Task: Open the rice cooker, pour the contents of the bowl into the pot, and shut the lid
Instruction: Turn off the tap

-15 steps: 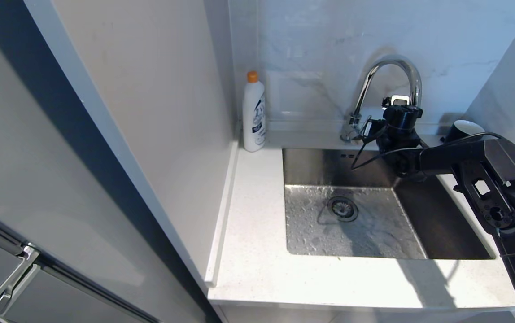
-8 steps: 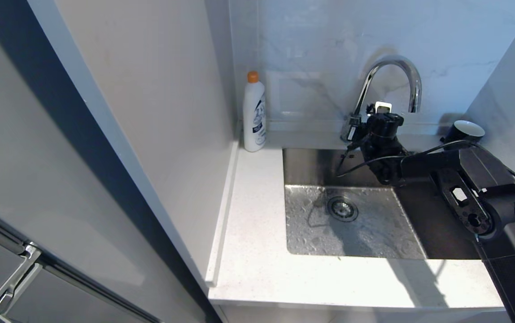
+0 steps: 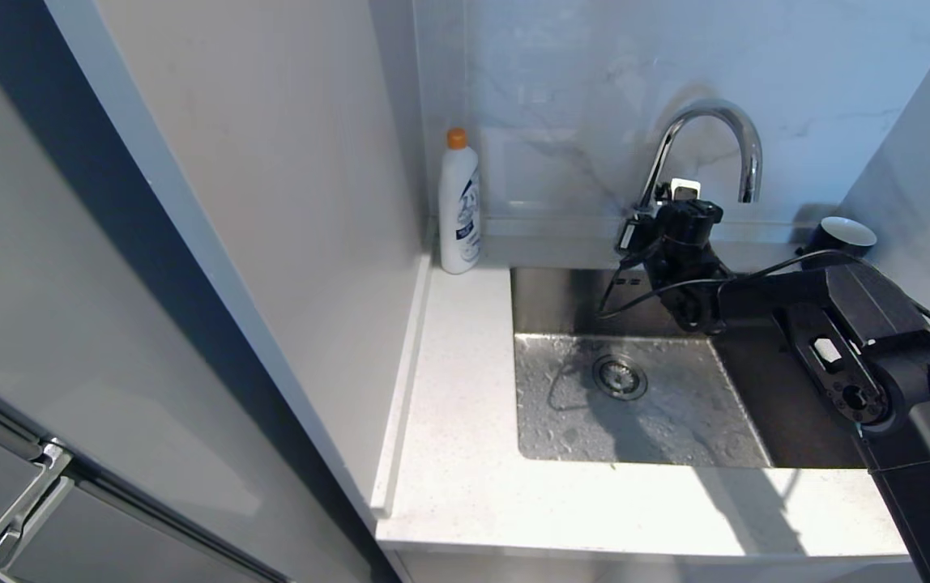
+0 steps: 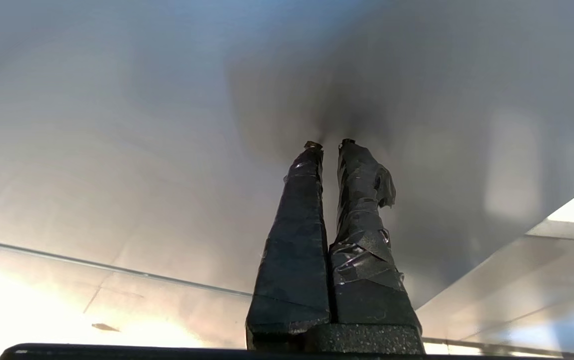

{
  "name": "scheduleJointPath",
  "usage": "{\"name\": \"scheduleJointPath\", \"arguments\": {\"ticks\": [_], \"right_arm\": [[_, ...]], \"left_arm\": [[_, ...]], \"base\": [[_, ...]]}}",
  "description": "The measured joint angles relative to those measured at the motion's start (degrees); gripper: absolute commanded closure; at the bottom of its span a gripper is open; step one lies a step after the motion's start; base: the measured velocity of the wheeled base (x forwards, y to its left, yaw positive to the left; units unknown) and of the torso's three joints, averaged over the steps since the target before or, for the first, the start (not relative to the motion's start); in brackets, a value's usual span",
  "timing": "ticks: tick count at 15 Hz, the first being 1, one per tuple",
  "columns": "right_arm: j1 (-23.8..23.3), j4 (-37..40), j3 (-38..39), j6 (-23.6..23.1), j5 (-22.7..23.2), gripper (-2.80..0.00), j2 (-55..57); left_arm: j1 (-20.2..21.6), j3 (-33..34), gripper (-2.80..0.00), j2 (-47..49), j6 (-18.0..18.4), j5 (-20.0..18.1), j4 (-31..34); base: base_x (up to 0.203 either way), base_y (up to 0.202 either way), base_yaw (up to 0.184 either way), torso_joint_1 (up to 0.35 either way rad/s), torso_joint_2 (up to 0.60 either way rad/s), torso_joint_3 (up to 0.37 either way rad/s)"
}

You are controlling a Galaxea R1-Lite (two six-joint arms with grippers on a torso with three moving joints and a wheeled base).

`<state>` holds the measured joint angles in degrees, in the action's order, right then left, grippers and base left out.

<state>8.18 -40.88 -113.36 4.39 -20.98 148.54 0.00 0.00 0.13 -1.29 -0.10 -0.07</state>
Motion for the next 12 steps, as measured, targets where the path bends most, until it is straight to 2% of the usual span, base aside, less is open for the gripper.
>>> {"name": "scheduleJointPath", "arguments": {"ticks": [7, 12], "right_arm": [[-1.0, 1.5, 1.1, -0.3, -0.9, 0.0, -3.9], [-0.6, 7.7, 11.2, -0.1, 0.5, 0.0, -14.0]], "left_arm": [[0.0, 0.0, 0.0, 0.0, 0.0, 0.0, 0.0], [0.0, 0.0, 0.0, 0.0, 0.0, 0.0, 0.0]], "base": [[0.0, 0.0, 0.0, 0.0, 0.0, 0.0], [0.0, 0.0, 0.0, 0.0, 0.0, 0.0]]}}
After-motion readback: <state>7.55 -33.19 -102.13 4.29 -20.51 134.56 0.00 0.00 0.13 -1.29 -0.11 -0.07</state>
